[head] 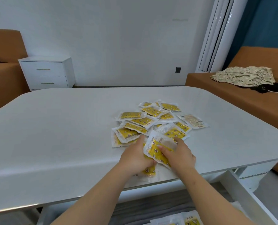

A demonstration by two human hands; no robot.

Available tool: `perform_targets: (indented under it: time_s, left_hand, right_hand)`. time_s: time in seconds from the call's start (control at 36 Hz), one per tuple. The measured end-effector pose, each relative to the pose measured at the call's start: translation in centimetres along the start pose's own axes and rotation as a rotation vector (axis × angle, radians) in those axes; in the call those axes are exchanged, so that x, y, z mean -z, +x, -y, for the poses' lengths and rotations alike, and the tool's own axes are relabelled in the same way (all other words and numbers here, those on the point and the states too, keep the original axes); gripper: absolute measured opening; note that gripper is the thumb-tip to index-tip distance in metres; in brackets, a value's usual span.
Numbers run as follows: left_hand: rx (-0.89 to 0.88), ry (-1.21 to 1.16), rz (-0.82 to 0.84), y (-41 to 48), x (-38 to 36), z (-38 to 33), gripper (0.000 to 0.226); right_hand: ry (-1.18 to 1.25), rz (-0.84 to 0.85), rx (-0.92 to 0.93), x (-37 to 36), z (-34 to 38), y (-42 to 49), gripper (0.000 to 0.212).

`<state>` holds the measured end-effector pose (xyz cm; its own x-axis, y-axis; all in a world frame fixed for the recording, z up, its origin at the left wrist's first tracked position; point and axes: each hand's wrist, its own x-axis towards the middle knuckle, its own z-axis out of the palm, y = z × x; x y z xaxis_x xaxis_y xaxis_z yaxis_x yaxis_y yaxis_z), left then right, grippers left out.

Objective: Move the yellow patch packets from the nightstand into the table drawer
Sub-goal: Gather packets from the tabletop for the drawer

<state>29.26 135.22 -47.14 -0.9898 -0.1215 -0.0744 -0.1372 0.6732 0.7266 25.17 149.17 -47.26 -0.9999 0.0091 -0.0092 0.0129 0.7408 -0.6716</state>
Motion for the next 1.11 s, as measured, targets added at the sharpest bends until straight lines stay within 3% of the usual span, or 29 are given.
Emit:
perform_targets:
  time_s: [0.08, 0.14, 0.33, 0.47, 0.61, 0.69, 0.83, 1.0, 1.11]
  left_hand:
    - [0.034, -0.031, 0.056, -0.2, 0.2, -0.9, 0.089]
    - [0.051, -0.024, 0.072, -0.1, 0.0, -1.1, 0.098]
    - [0.13, -0.044, 0.042, -0.2, -0.6, -1.2, 0.069]
    - [0.127, -0.203, -0.146, -1.1, -1.0, -0.7, 0.053]
    - [0.127, -0.34, -0.265, -1.3, 0.4, 0.5, 0.041]
    - [0.212, -0.415, -0.265, -1.1, 2.1, 2.2, 0.039]
    - [0.277, -0.537, -0.176, -1.0, 3.9, 3.5, 0.044]
    - [0.199, -0.49, -0.214, -1.0, 3.2, 3.5, 0.044]
    - [0.141, -0.362, -0.374, -1.4, 2.2, 3.0, 0.034]
  right_hand:
    - [0.341, 0.012, -0.003, 0.2, 0.0, -0.4, 0.049]
    - [0.436, 0.0, 0.006, 0.0, -0.1, -0.5, 0.04]
    - [0.642, -0.003, 0.002, -0.5, 0.2, -0.5, 0.009]
    - [0.554, -0.095, -0.004, -0.9, 0.1, -0.4, 0.007]
    - [0.301, -0.152, 0.014, -1.7, 0.5, -0.2, 0.014]
    - [0.051, -0.168, -0.033, -2.1, 0.9, -0.2, 0.026]
    - [0.053, -0.219, -0.116, -2.2, 1.3, 0.0, 0.032]
    - [-0.024, -0.208, -0.114, -2.4, 1.4, 0.4, 0.039]
    - [-0.202, -0.13, -0.088, -2.9, 1.7, 0.4, 0.055]
